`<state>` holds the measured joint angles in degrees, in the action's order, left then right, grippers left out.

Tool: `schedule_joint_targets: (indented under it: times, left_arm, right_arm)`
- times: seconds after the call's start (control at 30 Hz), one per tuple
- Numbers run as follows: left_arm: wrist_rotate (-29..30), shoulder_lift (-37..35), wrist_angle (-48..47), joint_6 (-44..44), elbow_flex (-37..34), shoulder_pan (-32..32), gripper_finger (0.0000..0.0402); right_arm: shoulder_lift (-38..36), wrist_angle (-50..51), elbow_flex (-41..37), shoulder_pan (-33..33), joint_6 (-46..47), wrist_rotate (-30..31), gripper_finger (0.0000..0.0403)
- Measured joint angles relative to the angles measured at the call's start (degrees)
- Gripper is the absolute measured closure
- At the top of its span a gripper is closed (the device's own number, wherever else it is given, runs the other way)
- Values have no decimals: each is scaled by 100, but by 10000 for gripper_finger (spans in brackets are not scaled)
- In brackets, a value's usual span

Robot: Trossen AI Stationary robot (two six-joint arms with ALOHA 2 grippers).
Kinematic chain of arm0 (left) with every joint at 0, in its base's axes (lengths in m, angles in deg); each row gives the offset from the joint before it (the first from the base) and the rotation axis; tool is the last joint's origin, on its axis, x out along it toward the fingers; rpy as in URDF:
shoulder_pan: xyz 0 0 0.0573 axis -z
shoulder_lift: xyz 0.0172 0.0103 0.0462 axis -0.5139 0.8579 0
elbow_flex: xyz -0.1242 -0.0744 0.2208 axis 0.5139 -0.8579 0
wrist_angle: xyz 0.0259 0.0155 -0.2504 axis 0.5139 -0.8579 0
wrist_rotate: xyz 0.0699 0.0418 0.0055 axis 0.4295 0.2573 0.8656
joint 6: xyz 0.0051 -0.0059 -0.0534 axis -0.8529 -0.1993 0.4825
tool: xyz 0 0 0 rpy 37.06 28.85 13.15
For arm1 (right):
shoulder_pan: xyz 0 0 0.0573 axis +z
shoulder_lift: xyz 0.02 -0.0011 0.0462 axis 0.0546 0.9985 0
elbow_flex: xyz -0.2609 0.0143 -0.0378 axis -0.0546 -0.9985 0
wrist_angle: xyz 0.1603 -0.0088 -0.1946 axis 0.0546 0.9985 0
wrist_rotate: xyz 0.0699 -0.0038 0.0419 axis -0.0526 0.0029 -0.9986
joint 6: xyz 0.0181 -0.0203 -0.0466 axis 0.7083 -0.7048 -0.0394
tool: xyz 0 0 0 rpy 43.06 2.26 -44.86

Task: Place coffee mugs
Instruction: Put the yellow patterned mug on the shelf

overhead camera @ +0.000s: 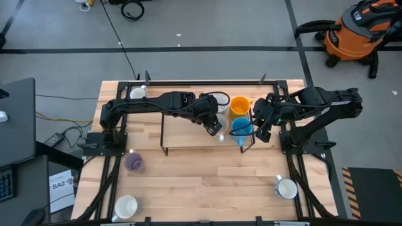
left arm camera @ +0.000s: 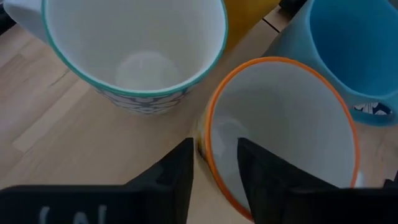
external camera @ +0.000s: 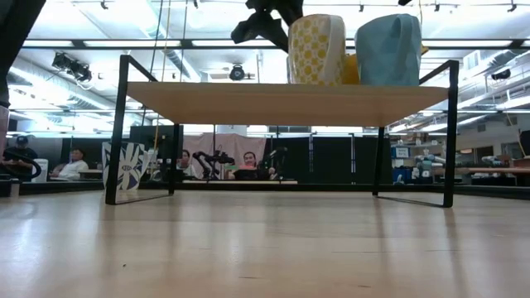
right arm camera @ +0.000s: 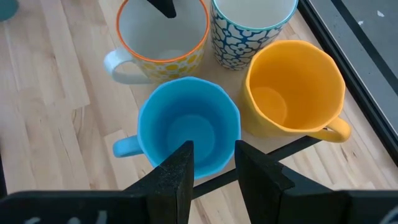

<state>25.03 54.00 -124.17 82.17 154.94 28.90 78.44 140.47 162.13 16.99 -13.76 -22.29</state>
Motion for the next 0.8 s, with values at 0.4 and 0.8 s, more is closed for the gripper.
schedule_joint_targets:
  times: [0.4,0.8]
  left_arm:
    - [-251,-28,-1,-12,0,-7,248]
    - [-295,-196,29,-9,-2,-37,248]
  right_arm:
    - [0,-1,0,-1,0,0,281]
    - [0,1,0,-1,0,0,281]
